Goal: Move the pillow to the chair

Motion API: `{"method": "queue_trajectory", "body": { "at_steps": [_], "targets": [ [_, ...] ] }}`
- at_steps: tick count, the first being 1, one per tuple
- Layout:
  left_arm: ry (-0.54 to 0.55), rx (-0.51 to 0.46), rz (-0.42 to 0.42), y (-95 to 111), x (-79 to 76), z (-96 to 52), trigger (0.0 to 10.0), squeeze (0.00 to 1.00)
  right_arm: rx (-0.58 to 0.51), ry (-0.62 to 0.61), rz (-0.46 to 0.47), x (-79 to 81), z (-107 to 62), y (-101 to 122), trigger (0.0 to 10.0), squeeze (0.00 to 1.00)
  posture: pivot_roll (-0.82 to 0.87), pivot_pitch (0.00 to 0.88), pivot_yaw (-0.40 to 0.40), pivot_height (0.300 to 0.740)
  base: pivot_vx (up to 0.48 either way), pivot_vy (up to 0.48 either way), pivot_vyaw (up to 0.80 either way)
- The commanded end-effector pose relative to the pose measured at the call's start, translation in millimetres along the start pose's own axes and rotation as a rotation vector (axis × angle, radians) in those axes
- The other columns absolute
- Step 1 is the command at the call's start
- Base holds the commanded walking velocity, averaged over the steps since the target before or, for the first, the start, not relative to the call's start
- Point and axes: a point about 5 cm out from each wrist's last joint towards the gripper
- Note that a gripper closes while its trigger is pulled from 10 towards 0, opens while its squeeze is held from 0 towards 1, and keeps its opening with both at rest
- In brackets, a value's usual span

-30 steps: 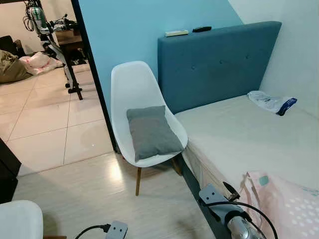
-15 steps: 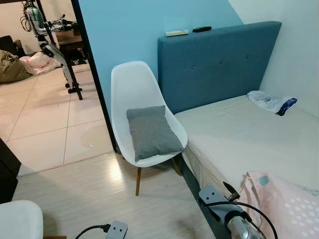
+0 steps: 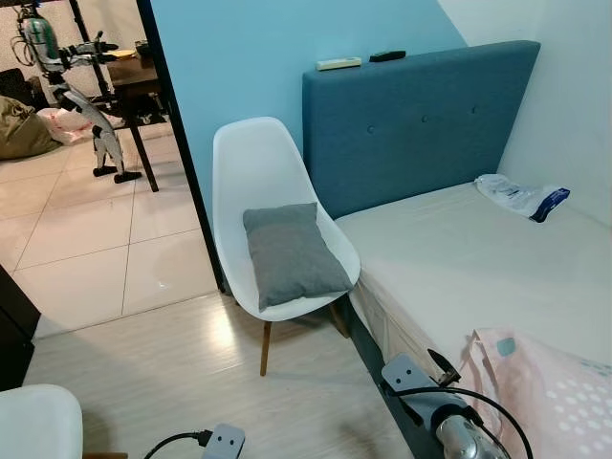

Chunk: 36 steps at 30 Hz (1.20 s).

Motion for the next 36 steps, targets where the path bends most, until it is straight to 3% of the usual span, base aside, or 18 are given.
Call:
{"method": "queue_trajectory", "body": {
  "at_steps": [1, 36],
  "targets": [
    [0.014, 0.01, 0.007, -2.0, 5.2, -0.8, 10.0, 0.0, 0.007, -0.005, 0.018, 1.8, 1.2, 1.3, 10.0, 0.0, -0.07, 0.0, 0.022, 0.74, 0.0, 0.0, 0.0],
    [0.014, 0.018, -0.001, -6.8, 6.5, -1.7, 10.0, 0.0, 0.003, -0.005, 0.019, 2.4, -0.2, 0.2, 10.0, 0.0, -0.08, 0.0, 0.029, 0.74, 0.0, 0.0, 0.0]
  ]
}}
Point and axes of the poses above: a point about 5 cm out from each wrist's last joint towards the gripper, its own z axis pointing out of the wrist towards the gripper, its own y axis along the axis of the wrist's last joint, x = y × z, and after that the axes turned 10 degrees about z, right-handed
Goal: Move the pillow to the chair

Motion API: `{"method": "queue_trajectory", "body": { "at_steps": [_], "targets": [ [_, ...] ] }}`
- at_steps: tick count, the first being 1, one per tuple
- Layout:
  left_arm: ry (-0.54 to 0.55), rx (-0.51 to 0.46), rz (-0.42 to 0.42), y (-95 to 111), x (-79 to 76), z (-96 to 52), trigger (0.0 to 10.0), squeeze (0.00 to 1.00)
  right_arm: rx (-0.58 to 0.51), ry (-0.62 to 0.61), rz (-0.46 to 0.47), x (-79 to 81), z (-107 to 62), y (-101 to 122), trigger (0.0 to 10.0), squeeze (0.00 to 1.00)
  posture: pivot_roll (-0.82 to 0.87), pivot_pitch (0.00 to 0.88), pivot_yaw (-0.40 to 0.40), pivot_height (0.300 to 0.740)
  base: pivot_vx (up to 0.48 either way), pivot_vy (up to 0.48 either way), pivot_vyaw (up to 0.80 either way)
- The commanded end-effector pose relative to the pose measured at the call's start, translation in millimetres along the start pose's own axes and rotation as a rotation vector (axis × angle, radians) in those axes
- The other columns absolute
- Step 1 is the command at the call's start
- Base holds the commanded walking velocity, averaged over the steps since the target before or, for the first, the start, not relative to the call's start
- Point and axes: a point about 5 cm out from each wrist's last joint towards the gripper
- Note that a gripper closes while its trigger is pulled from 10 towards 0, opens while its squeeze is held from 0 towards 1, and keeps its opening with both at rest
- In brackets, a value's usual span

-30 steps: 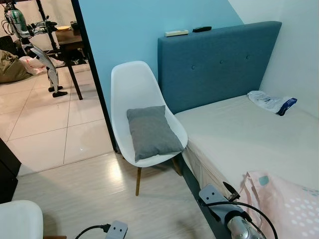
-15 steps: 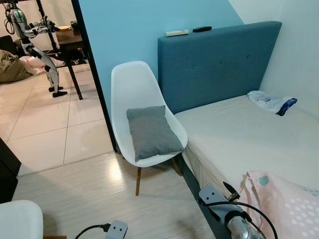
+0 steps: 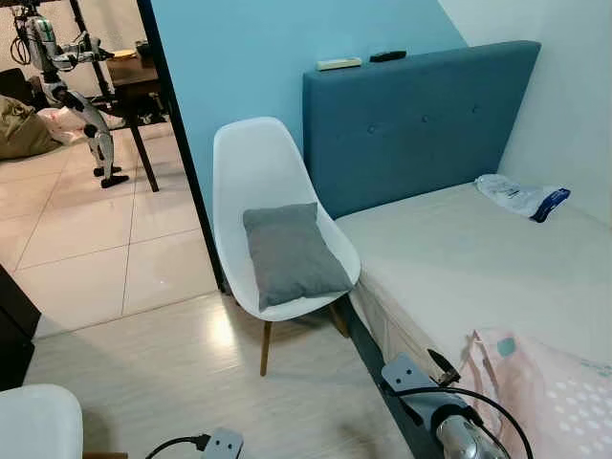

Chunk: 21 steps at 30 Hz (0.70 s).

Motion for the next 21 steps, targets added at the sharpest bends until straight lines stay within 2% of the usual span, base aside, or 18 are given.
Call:
{"method": "queue_trajectory", "body": {
  "at_steps": [1, 21],
  "targets": [
    [0.014, 0.006, 0.006, -1.1, 6.1, -0.9, 10.0, 0.0, 0.002, -0.005, 0.019, 2.4, -0.2, 0.2, 10.0, 0.0, -0.08, 0.0, 0.03, 0.74, 0.0, 0.0, 0.0],
    [0.014, 0.003, 0.01, 0.1, 6.9, -0.9, 10.0, 0.0, 0.002, -0.005, 0.019, 2.3, 0.6, 1.2, 10.0, 0.0, -0.08, 0.0, 0.032, 0.74, 0.0, 0.0, 0.0]
  ]
}}
Point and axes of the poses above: a point about 5 cm out from each wrist's last joint towards the gripper, its own z axis pointing out of the wrist towards the gripper, its own y axis along the axis of the wrist's last joint, x = y × z, and after that the axes turned 10 degrees about z, right-handed
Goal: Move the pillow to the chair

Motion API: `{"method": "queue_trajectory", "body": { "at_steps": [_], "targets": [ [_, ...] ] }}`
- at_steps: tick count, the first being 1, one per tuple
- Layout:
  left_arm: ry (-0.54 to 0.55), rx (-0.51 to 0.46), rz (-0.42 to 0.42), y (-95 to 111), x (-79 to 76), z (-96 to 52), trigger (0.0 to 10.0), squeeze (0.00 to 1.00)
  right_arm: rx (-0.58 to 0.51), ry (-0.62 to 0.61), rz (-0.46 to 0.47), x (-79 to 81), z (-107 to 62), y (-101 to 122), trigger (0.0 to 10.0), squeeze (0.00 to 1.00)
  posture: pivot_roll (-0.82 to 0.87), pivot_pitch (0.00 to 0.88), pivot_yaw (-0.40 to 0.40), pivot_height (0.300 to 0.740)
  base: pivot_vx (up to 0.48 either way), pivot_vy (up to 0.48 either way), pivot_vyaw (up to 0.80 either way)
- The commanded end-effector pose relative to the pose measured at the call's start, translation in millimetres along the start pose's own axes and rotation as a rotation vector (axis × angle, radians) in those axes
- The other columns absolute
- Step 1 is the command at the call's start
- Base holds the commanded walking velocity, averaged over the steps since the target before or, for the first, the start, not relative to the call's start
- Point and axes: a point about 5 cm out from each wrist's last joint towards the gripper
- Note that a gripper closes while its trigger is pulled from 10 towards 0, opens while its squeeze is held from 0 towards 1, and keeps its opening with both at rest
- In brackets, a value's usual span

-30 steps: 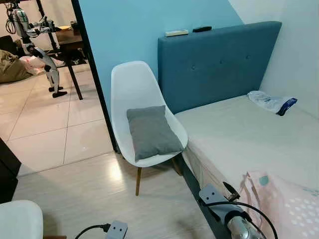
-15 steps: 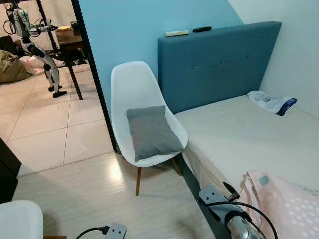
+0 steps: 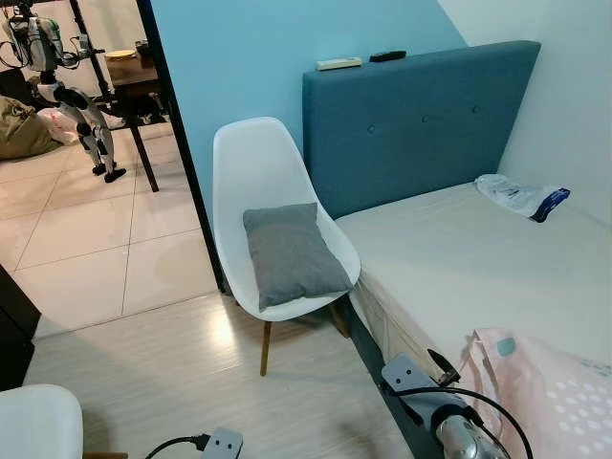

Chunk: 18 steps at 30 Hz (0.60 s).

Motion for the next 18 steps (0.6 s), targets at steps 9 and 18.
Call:
{"method": "queue_trajectory", "body": {
  "at_steps": [9, 18],
  "targets": [
    [0.013, 0.0, 0.01, 2.0, 5.8, -0.4, 10.0, 0.0, 0.005, -0.005, 0.018, 1.8, 1.3, 1.6, 10.0, 0.0, -0.08, 0.0, 0.029, 0.74, 0.0, 0.0, 0.0],
    [0.014, 0.0, 0.01, 2.0, 6.7, -0.6, 10.0, 0.0, 0.006, -0.005, 0.018, 1.6, 1.5, 1.7, 10.0, 0.0, -0.07, 0.0, 0.026, 0.74, 0.0, 0.0, 0.0]
  ]
}}
Point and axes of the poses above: a point about 5 cm out from each wrist's last joint towards the gripper, its own z axis pointing out of the wrist towards the gripper, its own y axis along the axis of the wrist's last joint, x = y × z, and after that the axes turned 10 degrees about z, right-handed
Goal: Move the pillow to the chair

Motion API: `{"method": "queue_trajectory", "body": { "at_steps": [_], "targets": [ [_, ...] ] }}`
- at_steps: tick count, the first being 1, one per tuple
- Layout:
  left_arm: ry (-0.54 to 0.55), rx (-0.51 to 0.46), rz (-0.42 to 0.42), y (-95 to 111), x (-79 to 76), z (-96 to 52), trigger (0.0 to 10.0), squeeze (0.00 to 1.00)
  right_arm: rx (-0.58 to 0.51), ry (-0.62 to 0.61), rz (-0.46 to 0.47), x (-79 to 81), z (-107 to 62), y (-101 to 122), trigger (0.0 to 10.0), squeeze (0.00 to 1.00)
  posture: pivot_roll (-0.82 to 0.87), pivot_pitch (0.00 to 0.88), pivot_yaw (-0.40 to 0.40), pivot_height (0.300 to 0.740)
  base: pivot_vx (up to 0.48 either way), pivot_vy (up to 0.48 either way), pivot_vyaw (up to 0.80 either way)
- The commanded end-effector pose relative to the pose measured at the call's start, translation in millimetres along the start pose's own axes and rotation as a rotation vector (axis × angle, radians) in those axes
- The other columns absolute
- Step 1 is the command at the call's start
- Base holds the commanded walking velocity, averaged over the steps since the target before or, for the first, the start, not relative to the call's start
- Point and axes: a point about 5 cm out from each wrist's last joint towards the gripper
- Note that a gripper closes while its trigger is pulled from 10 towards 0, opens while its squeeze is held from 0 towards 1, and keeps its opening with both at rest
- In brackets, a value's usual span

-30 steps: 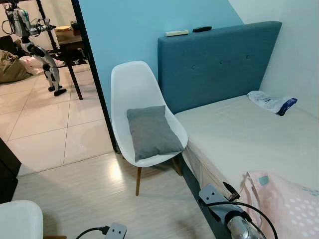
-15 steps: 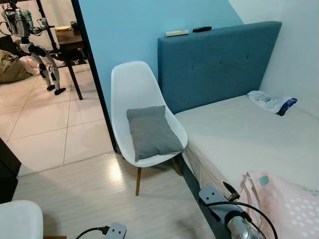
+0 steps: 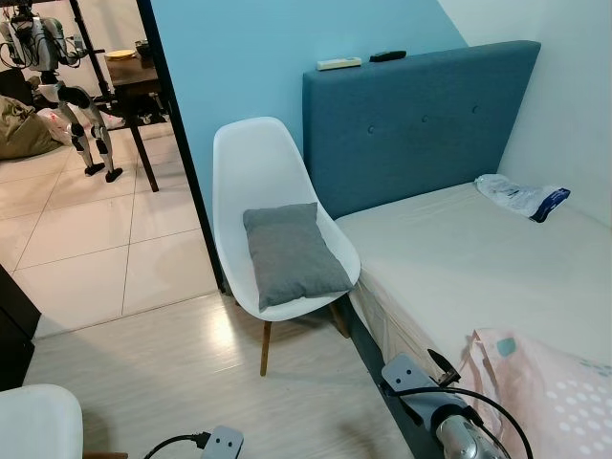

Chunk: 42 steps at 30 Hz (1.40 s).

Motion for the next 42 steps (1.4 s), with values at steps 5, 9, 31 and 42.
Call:
{"method": "queue_trajectory", "body": {
  "at_steps": [5, 9, 31, 42],
  "targets": [
    [0.013, 0.005, 0.009, -0.2, 6.2, -0.8, 10.0, 0.0, 0.007, -0.005, 0.018, 1.8, 1.5, 1.6, 10.0, 0.0, -0.07, 0.0, 0.024, 0.74, 0.0, 0.0, 0.0],
    [0.012, 0.005, 0.011, 0.0, 5.9, -0.7, 10.0, 0.0, 0.007, -0.004, 0.018, 2.1, 1.4, 1.5, 10.0, 0.0, -0.07, 0.0, 0.027, 0.74, 0.0, 0.0, 0.0],
    [0.009, 0.006, 0.006, -0.9, 4.6, -0.7, 10.0, 0.0, 0.004, -0.004, 0.019, 2.5, 0.3, 0.6, 10.0, 0.0, -0.08, 0.0, 0.03, 0.74, 0.0, 0.0, 0.0],
    [0.01, 0.009, 0.009, -3.0, 6.5, -1.2, 10.0, 0.0, 0.002, -0.004, 0.019, 3.2, -0.1, 0.6, 10.0, 0.0, -0.08, 0.0, 0.037, 0.74, 0.0, 0.0, 0.0]
  ]
}}
Point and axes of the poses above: a point about 5 cm out from each wrist's last joint towards the gripper, its own z axis pointing out of the wrist towards the gripper, its own y axis along the axis of the wrist's last joint, x = y × z, and after that the axes turned 10 degrees about z, right-handed
